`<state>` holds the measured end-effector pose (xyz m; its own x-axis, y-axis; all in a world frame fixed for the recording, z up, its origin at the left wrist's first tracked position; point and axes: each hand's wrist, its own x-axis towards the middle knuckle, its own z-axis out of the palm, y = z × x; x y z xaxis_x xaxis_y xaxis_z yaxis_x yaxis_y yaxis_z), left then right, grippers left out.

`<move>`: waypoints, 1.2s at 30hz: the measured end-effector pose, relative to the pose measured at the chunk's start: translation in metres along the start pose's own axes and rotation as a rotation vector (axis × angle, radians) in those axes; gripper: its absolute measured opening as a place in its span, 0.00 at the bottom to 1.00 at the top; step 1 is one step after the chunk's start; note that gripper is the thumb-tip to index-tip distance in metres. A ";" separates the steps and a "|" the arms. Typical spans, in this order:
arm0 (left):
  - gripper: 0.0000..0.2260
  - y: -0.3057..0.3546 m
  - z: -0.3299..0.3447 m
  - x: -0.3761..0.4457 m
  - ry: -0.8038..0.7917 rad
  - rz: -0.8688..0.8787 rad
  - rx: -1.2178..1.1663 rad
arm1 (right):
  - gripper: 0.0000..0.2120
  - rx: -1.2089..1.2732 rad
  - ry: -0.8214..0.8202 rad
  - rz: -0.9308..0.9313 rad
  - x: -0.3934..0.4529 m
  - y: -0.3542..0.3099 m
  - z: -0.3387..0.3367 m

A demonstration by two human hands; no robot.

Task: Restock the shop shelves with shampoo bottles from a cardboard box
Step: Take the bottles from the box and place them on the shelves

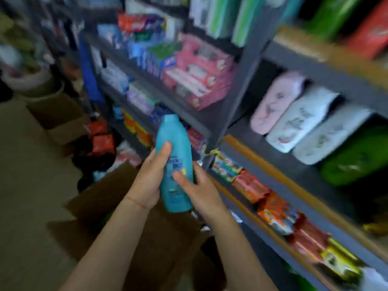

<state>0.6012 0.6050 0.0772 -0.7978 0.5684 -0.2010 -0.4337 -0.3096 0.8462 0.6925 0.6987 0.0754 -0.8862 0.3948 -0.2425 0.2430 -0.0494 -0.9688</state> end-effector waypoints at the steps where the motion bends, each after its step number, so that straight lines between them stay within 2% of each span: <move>1: 0.20 0.005 0.020 -0.002 -0.066 0.015 0.038 | 0.12 -0.034 0.041 -0.063 -0.009 -0.009 -0.020; 4: 0.12 0.021 0.083 -0.009 -0.283 0.101 0.184 | 0.24 -0.133 0.202 -0.229 -0.033 -0.035 -0.076; 7: 0.10 0.035 0.137 -0.015 -0.357 0.166 0.295 | 0.26 -0.156 0.390 -0.339 -0.048 -0.050 -0.110; 9: 0.10 0.037 0.159 -0.012 -0.287 0.221 0.366 | 0.27 -0.231 0.506 -0.417 -0.051 -0.056 -0.124; 11: 0.10 0.031 0.166 0.007 -0.155 0.270 0.443 | 0.30 -0.199 0.565 -0.445 -0.049 -0.060 -0.136; 13: 0.20 0.026 0.163 0.031 -0.059 0.307 0.510 | 0.30 -0.157 0.613 -0.448 -0.043 -0.065 -0.148; 16: 0.34 0.024 0.159 0.061 -0.058 0.339 0.626 | 0.29 -0.167 0.650 -0.382 -0.021 -0.070 -0.162; 21: 0.41 0.026 0.157 0.096 -0.029 0.255 0.706 | 0.31 -0.251 0.662 -0.293 0.011 -0.076 -0.175; 23: 0.38 0.025 0.158 0.095 0.048 0.281 0.719 | 0.31 -0.266 0.672 -0.278 0.014 -0.072 -0.178; 26: 0.23 0.017 0.172 0.060 0.156 0.541 0.787 | 0.30 -0.242 0.685 -0.282 0.004 -0.064 -0.182; 27: 0.19 0.010 0.180 0.048 0.091 0.572 0.777 | 0.30 -0.224 0.688 -0.282 -0.003 -0.060 -0.183; 28: 0.17 0.006 0.188 0.037 -0.049 0.527 0.755 | 0.29 -0.201 0.694 -0.284 -0.011 -0.057 -0.186; 30: 0.17 -0.007 0.204 0.028 -0.383 0.327 0.709 | 0.28 -0.165 0.717 -0.291 -0.031 -0.049 -0.197; 32: 0.19 -0.019 0.220 0.026 -0.591 0.203 0.717 | 0.26 -0.164 0.741 -0.287 -0.051 -0.044 -0.213; 34: 0.19 -0.033 0.239 0.022 -0.674 0.148 0.747 | 0.25 -0.211 0.772 -0.269 -0.073 -0.040 -0.233; 36: 0.16 -0.049 0.258 0.018 -0.693 0.102 0.756 | 0.26 -0.261 0.810 -0.238 -0.090 -0.037 -0.252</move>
<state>0.7159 0.8270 0.1593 -0.2958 0.9551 0.0154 0.1907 0.0433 0.9807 0.8632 0.8960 0.1458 -0.3973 0.9015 0.1716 0.2576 0.2890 -0.9220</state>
